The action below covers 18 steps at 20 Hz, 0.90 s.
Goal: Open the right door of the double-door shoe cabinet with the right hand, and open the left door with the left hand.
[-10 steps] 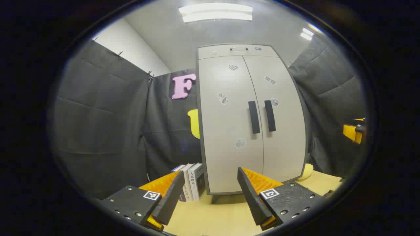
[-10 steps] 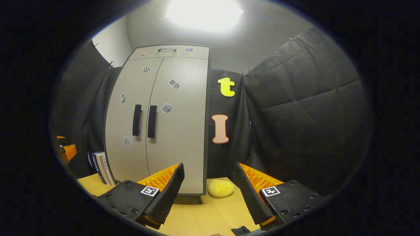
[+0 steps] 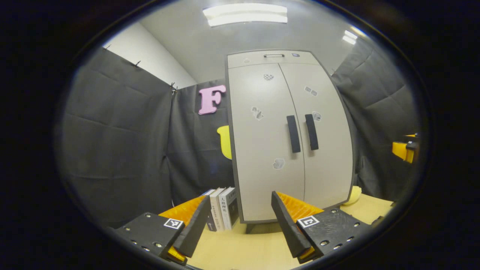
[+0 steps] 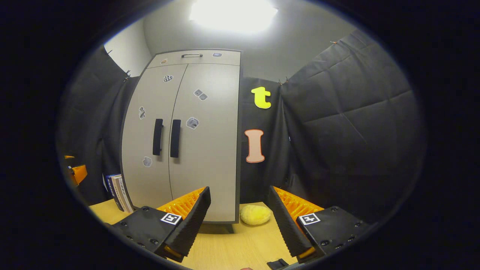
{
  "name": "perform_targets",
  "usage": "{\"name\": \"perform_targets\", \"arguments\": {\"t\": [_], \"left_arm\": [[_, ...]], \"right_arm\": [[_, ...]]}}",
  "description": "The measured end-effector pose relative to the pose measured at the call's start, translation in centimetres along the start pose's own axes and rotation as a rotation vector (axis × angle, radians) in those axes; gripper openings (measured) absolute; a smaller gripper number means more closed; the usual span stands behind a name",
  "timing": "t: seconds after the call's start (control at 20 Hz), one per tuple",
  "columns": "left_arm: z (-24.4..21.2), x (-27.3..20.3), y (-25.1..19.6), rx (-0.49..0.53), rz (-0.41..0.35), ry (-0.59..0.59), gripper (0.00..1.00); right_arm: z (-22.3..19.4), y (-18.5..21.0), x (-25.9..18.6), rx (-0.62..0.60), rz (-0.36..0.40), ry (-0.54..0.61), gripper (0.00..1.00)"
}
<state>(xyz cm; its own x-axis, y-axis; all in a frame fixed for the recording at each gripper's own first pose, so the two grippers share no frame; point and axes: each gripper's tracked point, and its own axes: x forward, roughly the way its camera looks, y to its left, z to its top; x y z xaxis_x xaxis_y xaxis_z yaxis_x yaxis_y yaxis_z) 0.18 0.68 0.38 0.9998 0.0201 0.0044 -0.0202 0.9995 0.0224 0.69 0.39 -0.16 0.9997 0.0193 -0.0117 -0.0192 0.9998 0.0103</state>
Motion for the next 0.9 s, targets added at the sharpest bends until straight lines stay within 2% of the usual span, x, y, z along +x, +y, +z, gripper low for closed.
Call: {"name": "perform_targets", "arguments": {"t": [0.4, 0.9], "left_arm": [[-0.2, -0.2, 0.6, -0.004, 0.022, 0.0, 0.94], [-0.7, -1.4, 3.0, 0.022, 0.08, 0.008, 0.95]], "right_arm": [[0.3, 0.9, 0.8, -0.001, 0.028, 0.008, 0.98], [3.6, 5.0, 5.3, 0.011, 0.134, -0.009, 0.98]]}}
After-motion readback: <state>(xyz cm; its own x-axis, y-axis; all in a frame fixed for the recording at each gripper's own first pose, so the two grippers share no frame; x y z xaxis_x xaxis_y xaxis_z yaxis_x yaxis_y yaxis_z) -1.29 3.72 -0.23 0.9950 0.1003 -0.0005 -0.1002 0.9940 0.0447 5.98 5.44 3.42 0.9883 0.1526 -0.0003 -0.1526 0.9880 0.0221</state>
